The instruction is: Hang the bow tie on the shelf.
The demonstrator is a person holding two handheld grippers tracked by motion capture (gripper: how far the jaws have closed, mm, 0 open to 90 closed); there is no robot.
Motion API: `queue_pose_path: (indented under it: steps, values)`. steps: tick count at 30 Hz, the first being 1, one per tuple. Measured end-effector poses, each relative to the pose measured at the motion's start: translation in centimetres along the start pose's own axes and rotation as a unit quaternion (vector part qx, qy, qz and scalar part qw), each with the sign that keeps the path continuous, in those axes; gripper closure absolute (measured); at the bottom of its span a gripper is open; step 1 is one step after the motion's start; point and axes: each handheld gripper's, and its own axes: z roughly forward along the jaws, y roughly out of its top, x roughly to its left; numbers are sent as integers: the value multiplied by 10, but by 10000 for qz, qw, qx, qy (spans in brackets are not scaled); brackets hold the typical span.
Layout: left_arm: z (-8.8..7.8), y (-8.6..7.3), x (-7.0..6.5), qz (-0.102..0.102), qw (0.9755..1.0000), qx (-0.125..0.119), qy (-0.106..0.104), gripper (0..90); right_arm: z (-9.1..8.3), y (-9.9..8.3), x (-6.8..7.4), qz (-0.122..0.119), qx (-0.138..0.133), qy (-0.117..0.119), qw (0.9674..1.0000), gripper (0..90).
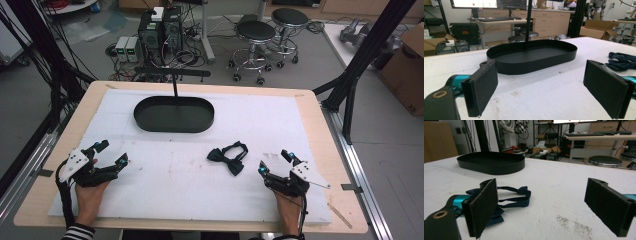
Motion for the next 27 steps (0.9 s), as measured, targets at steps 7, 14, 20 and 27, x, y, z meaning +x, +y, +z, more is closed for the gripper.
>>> queue_pose_path:
  steps: [7,14,20,27]
  values:
    - [0,0,0,19,10000,-8,6,128,0,0,1,-1,6,-2,10000,108]
    - [0,0,-1,32,10000,-14,2,128,-1,0,1,-24,-34,3,10000,108]
    - [0,0,-1,46,10000,12,4,128,-1,0,0,10,-66,22,10000,108]
    - [0,0,0,25,10000,13,7,128,-1,0,-1,65,-41,2,10000,108]
